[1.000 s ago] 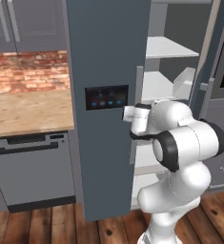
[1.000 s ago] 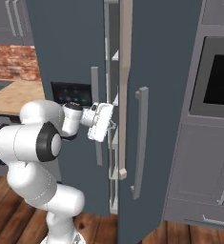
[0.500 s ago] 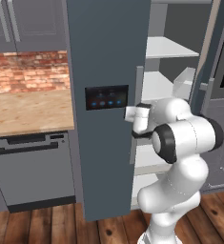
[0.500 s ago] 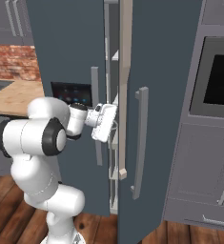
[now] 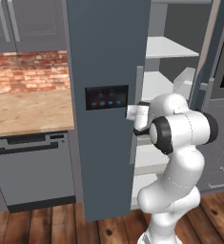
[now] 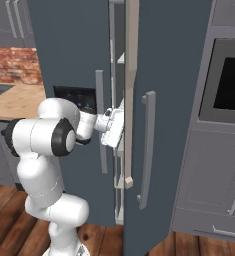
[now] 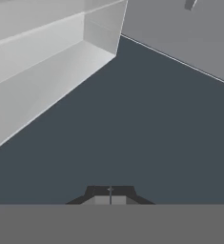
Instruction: Place one of the steaks on the plate and the other in the bowl. Then place the bowl in the fridge.
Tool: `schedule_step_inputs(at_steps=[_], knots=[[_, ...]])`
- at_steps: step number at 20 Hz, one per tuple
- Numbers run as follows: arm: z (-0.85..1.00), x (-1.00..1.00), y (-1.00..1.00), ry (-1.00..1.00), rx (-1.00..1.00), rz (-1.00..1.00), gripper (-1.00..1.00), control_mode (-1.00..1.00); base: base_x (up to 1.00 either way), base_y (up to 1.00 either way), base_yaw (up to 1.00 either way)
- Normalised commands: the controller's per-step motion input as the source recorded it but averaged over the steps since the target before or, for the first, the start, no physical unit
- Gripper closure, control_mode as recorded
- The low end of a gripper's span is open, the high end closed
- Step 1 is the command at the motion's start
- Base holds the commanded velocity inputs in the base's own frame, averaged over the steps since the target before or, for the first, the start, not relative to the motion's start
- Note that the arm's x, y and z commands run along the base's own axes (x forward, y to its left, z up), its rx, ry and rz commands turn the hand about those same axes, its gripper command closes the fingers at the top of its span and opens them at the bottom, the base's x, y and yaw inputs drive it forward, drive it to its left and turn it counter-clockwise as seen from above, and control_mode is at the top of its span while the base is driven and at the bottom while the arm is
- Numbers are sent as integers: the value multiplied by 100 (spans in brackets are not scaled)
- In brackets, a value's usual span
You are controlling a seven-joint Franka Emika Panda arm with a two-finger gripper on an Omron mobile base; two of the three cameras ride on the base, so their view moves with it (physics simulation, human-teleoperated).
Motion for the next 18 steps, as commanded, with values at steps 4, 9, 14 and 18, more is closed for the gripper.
schedule_step_inputs(at_steps=[4,9,14,18], knots=[[-10,0,-41,0,0,-1,100,-100,0,0,0],[-14,0,-38,0,0,-3,100,-100,0,0,0],[-10,0,-43,0,0,-3,100,-100,0,0,0],[-4,-3,-58,0,0,-7,100,-100,0,0,0]])
